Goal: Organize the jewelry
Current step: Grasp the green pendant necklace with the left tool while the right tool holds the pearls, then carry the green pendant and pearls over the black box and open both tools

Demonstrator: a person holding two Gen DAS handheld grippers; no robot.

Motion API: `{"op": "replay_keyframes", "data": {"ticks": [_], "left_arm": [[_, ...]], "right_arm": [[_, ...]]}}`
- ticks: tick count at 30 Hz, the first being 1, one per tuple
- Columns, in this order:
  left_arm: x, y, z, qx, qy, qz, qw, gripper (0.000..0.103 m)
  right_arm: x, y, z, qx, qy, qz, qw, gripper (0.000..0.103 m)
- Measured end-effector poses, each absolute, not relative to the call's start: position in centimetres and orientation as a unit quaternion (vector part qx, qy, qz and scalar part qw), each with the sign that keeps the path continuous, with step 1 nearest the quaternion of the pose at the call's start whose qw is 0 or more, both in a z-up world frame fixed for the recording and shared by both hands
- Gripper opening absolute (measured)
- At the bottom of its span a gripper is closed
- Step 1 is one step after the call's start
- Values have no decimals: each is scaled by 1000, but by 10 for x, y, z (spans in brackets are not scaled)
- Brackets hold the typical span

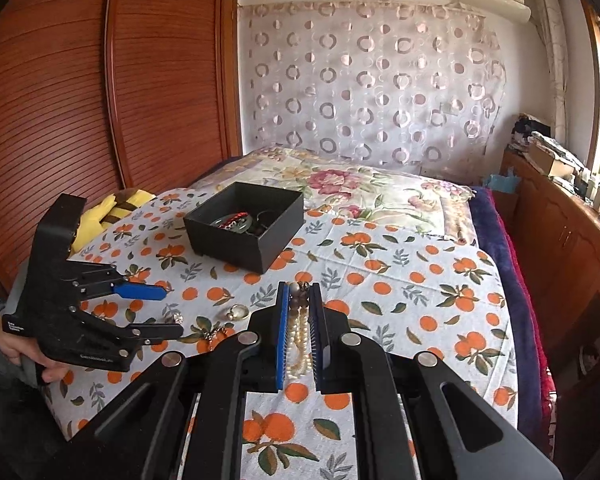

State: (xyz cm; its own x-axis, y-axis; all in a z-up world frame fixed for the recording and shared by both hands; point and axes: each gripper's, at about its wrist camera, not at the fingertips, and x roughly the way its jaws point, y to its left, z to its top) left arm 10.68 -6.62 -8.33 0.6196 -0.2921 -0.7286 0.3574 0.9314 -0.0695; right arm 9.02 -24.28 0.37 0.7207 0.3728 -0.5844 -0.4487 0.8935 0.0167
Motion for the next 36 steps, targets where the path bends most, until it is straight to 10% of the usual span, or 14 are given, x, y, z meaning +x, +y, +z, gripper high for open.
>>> {"op": "replay_keyframes", "data": {"ticks": [36], "left_arm": [[122, -129, -97, 98, 415, -210, 880, 11]], "right_arm": [[94, -256, -22, -52, 325, 205, 922, 11]]}}
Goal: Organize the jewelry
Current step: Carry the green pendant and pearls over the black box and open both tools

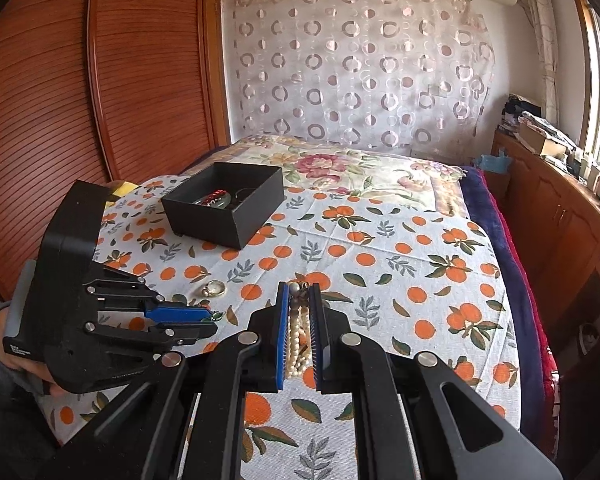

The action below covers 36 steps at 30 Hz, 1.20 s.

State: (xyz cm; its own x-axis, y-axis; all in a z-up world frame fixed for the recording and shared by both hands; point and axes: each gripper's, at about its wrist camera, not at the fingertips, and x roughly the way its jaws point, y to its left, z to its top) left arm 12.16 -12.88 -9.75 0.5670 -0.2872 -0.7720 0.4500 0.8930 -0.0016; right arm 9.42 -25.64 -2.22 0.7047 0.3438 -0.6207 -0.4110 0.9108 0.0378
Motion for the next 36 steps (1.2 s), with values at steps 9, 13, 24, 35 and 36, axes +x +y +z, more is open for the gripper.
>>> {"op": "replay_keyframes", "data": {"ticks": [9, 13, 24, 35, 36], "left_arm": [[119, -103, -69, 63, 387, -206, 897, 11], [122, -86, -45, 50, 365, -196, 909, 11], [135, -46, -2, 32, 326, -169, 929, 11], [165, -15, 18, 19, 314, -148, 938, 11], [168, -13, 20, 19, 313, -147, 938, 11]], "right_arm": [[97, -247, -11, -56, 313, 214, 924, 11], [101, -239, 2, -60, 297, 220, 927, 11], [129, -208, 37, -71, 264, 245, 930, 11], [180, -165, 48, -74, 255, 280, 923, 11], [185, -161, 48, -73, 255, 284, 922, 11]]}}
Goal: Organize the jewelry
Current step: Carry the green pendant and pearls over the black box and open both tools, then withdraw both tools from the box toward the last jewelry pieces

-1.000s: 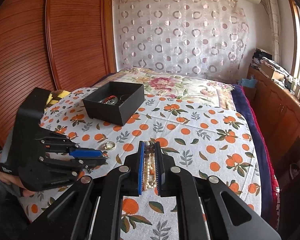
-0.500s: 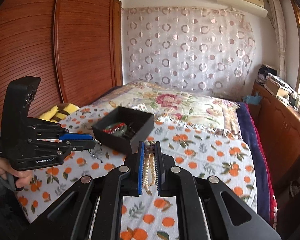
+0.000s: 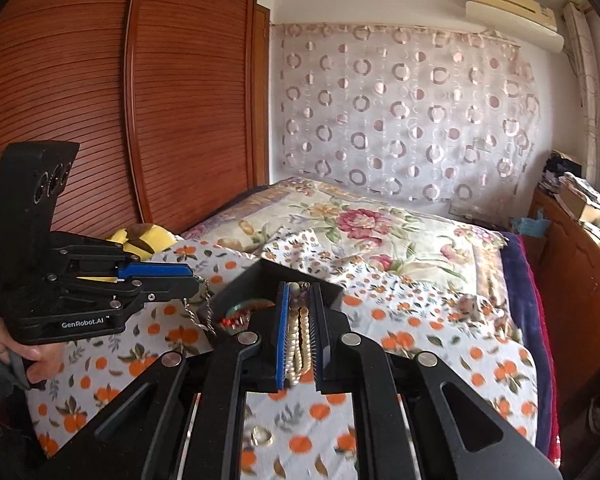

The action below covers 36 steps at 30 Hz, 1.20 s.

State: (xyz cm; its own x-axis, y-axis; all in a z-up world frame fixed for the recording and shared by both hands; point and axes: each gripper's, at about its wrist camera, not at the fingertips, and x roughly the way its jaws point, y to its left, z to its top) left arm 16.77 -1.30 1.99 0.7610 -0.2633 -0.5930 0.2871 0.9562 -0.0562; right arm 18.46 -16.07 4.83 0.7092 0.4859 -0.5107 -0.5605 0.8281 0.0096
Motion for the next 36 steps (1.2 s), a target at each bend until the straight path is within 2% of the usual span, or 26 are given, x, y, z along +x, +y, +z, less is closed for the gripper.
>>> {"op": "replay_keyframes", "data": {"ticks": [14, 30, 32, 35, 36], "left_arm": [[210, 0, 16, 13, 321, -132, 938, 11], [232, -10, 7, 19, 332, -137, 933, 11], [232, -11, 7, 18, 332, -138, 933, 14], [231, -12, 8, 17, 330, -138, 934, 29], [230, -12, 7, 16, 329, -139, 934, 30]], "right_arm": [[224, -131, 8, -72, 308, 318, 894, 13], [207, -154, -12, -83, 334, 304, 889, 13], [201, -157, -18, -85, 342, 303, 885, 13], [190, -160, -30, -90, 356, 303, 879, 13], [186, -161, -35, -92, 362, 303, 877, 14]]}}
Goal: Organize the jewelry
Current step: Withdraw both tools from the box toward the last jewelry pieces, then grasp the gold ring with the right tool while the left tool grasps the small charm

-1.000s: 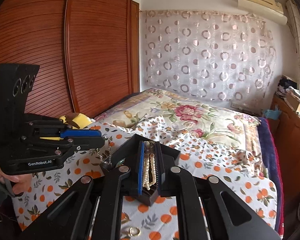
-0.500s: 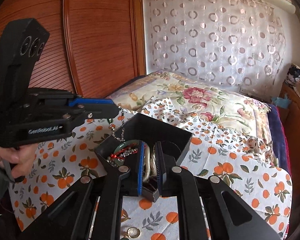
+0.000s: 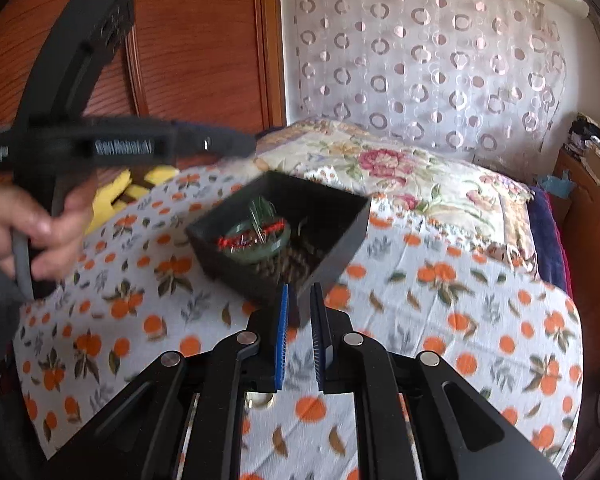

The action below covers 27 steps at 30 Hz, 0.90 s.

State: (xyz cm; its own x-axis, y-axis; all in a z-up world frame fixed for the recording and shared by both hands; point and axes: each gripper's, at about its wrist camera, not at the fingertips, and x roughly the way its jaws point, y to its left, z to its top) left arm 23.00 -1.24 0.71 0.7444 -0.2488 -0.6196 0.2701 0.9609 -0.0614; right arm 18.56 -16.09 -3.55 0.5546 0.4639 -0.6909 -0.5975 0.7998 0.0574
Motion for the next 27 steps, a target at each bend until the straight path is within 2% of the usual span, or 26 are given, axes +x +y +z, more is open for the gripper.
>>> {"op": "replay_keyframes", "data": {"ticks": [12, 27], "left_arm": [[175, -4, -28, 15, 351, -144, 925, 31], [130, 0, -77, 11, 404, -150, 902, 31]], "right_arm": [[157, -153, -69, -110, 404, 318, 851, 14], [156, -138, -81, -151, 429, 323, 830, 15]]}}
